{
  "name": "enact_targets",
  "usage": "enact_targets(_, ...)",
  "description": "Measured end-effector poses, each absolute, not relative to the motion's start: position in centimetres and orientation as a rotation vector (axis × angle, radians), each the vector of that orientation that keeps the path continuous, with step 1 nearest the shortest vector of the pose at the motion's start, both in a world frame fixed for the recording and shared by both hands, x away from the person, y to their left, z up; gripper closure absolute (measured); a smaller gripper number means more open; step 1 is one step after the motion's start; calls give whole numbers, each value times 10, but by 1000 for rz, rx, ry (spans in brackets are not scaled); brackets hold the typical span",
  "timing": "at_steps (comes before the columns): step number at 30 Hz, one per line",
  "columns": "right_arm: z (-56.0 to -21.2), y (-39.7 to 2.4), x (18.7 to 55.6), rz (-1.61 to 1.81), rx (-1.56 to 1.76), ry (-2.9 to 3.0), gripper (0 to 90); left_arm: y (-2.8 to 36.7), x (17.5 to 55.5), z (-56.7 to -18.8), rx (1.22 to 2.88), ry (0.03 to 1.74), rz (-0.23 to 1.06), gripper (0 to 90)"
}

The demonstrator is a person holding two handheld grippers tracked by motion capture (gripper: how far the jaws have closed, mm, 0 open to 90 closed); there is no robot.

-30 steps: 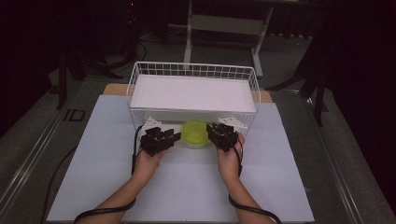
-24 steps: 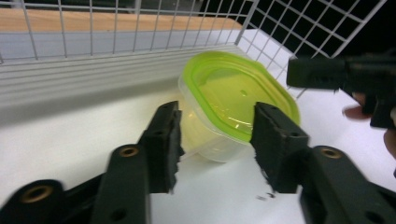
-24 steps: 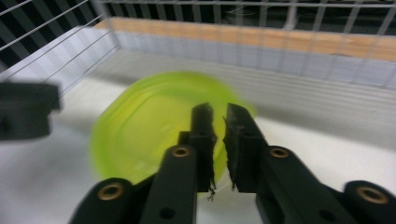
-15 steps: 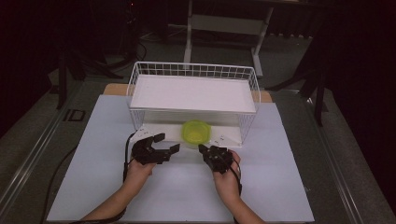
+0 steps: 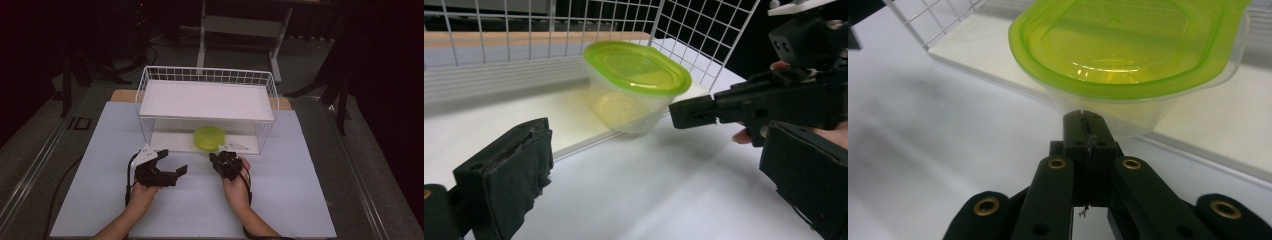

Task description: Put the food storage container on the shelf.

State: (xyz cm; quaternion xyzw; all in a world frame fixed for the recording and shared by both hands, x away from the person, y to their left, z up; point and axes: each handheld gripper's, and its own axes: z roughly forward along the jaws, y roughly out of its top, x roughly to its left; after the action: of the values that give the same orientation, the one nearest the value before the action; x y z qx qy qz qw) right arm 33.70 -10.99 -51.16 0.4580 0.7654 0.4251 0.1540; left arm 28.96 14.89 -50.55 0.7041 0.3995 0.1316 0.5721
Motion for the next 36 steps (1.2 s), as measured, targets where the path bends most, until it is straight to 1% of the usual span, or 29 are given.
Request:
enact_targets(6, -512, -107, 348, 1221, 1340, 2170, 900, 150, 290, -509, 1650, 952, 298, 16)
enact_targets(15, -512, -103, 369, 1221, 1393, 2130, 900, 147, 287, -507, 1661, 923, 311, 16)
enact_targets(28, -512, -94, 388, 1185, 1393, 2141, 898, 148, 285, -506, 1659, 903, 310, 16)
enact_targets(32, -513, -94, 390, 1172, 1411, 2133, 877, 149, 285, -506, 1656, 901, 308, 16)
enact_targets(35, -513, -94, 388, 1171, 1418, 2146, 863, 151, 284, -505, 1656, 893, 307, 16)
enact_targets(36, -514, -95, 383, 1170, 1398, 2159, 846, 153, 284, -503, 1658, 887, 314, 16)
